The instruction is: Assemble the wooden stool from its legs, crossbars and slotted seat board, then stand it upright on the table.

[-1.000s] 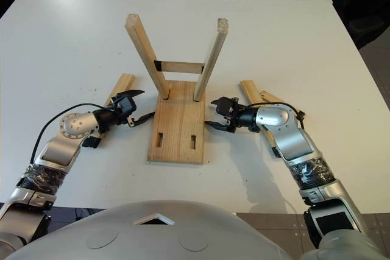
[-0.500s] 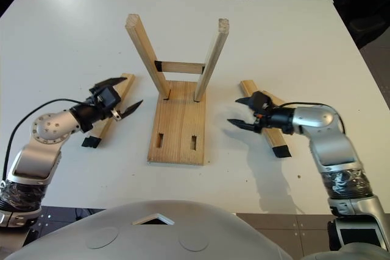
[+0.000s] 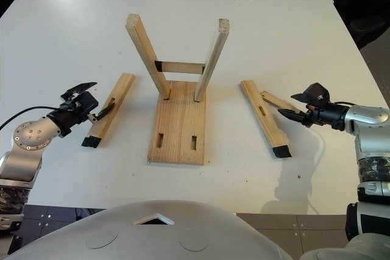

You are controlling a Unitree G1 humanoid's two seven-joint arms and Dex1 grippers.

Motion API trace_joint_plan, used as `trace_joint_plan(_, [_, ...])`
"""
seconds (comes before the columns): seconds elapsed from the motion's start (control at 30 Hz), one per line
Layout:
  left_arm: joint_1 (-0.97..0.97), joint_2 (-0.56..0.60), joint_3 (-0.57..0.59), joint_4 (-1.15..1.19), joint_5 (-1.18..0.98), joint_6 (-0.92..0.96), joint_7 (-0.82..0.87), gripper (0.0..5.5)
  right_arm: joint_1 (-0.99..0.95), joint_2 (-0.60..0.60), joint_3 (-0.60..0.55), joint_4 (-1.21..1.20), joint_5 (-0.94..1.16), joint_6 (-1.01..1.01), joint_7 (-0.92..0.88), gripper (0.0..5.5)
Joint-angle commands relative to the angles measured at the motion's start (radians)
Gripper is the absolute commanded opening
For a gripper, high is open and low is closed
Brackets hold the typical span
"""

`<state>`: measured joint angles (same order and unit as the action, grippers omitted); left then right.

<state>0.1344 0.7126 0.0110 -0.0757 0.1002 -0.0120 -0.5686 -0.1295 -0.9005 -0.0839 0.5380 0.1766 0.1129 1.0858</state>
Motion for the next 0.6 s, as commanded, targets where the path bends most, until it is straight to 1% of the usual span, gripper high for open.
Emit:
trace_joint_plan(0.03, [0.112, -0.022, -0.041, 0.016, -0.040, 0.075, -0.063, 4.02, 0.006, -0.007, -0.028, 0.084, 0.010, -0.009, 0.021, 3.48])
trace_joint_plan(0.17, [0.197, -0.064, -0.032, -0.053, -0.157, 0.187, -0.073, 4.02, 0.021, -0.007, -0.036, 0.143, 0.011, -0.015, 0.033, 3.48])
trace_joint_plan(0.37, [0.268, -0.065, -0.024, -0.127, -0.261, 0.333, -0.085, 4.02, 0.052, 0.007, -0.032, 0.193, 0.008, -0.035, 0.056, 3.48])
trace_joint_plan(0.6, [0.278, -0.048, -0.040, -0.190, -0.342, 0.438, -0.106, 4.02, 0.028, 0.031, -0.013, 0.192, 0.010, -0.051, 0.062, 2.47])
